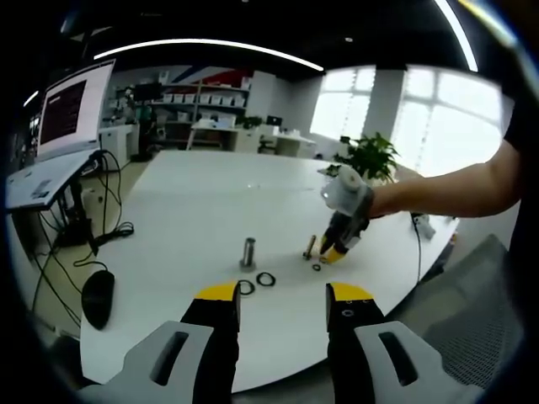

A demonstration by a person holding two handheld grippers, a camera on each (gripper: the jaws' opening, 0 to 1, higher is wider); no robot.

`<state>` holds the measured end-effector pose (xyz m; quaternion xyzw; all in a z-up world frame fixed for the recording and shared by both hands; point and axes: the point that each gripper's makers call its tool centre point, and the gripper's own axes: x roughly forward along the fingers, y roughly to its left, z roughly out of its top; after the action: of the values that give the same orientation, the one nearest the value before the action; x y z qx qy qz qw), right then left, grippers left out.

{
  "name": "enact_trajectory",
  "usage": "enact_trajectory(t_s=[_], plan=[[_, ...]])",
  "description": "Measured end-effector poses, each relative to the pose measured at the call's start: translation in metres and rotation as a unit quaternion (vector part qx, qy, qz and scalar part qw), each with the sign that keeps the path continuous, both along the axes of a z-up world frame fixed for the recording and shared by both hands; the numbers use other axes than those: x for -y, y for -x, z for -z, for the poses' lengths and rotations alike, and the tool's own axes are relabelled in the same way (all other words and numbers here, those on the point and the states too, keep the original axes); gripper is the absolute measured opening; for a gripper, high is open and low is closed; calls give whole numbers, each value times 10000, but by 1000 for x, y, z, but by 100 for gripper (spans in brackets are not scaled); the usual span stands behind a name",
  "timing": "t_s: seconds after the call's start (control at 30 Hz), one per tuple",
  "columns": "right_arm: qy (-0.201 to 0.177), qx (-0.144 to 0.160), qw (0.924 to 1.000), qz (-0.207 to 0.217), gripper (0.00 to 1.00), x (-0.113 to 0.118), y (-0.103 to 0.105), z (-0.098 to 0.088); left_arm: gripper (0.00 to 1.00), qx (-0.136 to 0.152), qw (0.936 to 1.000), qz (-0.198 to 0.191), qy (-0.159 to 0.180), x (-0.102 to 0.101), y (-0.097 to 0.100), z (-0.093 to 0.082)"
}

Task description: Place the washer onto the threaded stud by aligning its center hole with the stud, sliding it down to the base, and recovering from edge contact or off-axis alignment until the washer reaches the visible bottom stop.

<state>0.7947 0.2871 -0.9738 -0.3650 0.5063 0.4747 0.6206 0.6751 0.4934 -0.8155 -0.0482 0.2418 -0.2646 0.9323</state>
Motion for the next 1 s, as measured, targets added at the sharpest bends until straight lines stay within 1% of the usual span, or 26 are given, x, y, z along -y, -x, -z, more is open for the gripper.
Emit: enact_trajectory(t_s=[0.13, 0.4, 0.53, 0.57, 0.67, 0.73, 0.77, 0.83, 1.0], plan=[[28, 15, 10000, -21, 21, 0, 1, 1, 38, -3, 10000, 1, -12, 0, 0, 0], [158, 152, 9997, -119, 21, 0, 1, 2, 38, 4, 10000, -9, 13, 0, 0, 0], [152, 146, 9995, -218, 21, 0, 1, 2, 38, 7, 10000, 12, 13, 1, 1, 0], [118, 97, 9998, -161, 21, 1, 0, 2, 38, 7, 10000, 8, 27, 1, 1, 0], [106, 94, 9999, -57, 19, 1, -2, 2, 38, 11, 10000, 20, 17, 1, 1, 0], [109, 129, 9998, -97, 19, 0, -1, 2, 38, 12, 10000, 27, 10, 1, 1, 0], [104, 172, 9996, -206, 19, 0, 0, 2, 38, 14, 10000, 27, 13, 1, 1, 0], [107, 178, 9996, -184, 19, 0, 0, 2, 38, 13, 10000, 20, 20, 1, 1, 0], [242, 227, 9992, -222, 19, -3, 2, 3, 38, 30, 10000, 13, 26, 1, 1, -1]])
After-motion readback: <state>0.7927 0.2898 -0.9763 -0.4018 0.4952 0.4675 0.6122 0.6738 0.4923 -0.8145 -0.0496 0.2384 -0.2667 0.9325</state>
